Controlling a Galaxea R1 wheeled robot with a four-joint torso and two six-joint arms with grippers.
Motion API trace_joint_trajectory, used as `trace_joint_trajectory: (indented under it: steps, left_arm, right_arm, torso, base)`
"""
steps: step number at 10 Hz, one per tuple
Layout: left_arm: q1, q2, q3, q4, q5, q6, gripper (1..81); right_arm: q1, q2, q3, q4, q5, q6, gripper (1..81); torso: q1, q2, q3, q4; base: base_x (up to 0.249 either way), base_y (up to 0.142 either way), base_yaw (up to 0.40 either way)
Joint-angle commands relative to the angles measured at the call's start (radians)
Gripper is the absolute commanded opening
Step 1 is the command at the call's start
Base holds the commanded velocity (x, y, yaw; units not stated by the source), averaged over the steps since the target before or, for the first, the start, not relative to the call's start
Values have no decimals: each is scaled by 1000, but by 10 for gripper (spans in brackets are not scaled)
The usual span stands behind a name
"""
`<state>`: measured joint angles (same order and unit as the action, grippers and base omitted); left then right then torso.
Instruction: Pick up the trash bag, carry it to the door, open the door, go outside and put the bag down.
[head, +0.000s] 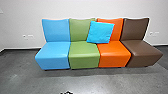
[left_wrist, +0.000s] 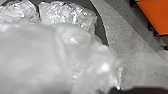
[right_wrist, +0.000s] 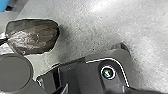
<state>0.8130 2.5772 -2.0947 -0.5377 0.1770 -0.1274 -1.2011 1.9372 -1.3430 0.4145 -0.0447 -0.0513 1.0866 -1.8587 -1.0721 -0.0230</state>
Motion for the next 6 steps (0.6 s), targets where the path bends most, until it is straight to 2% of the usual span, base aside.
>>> trace_joint_trajectory:
  steps: [1,3,4,5,6]
  left_arm:
    - [-91,-35,28,24,65,5,10]
    - [-76,-84,65,36,65,5,10]
    - [-73,-113,97,38,65,5,10]
    - [-70,-138,123,51,65,5,10]
    - [-61,-155,140,64,65,5,10]
  right_arm:
    - [40,-47,4,9,-69,-2,811]
    - [36,-24,-19,9,-69,-2,811]
    - [34,-15,-25,9,-69,-2,811]
    - [34,-7,-30,9,-69,-2,811]
    - [34,1,-36,9,-69,-2,811]
  torso:
    - [-63,98,66,0]
    - [-110,170,108,0]
    - [-199,308,194,0]
    - [-159,245,141,0]
    - [-182,280,103,0]
  base:
    - [0,0,0]
    - [0,0,0]
    - [0,0,0]
    - [0,0,0]
    - [0,0,0]
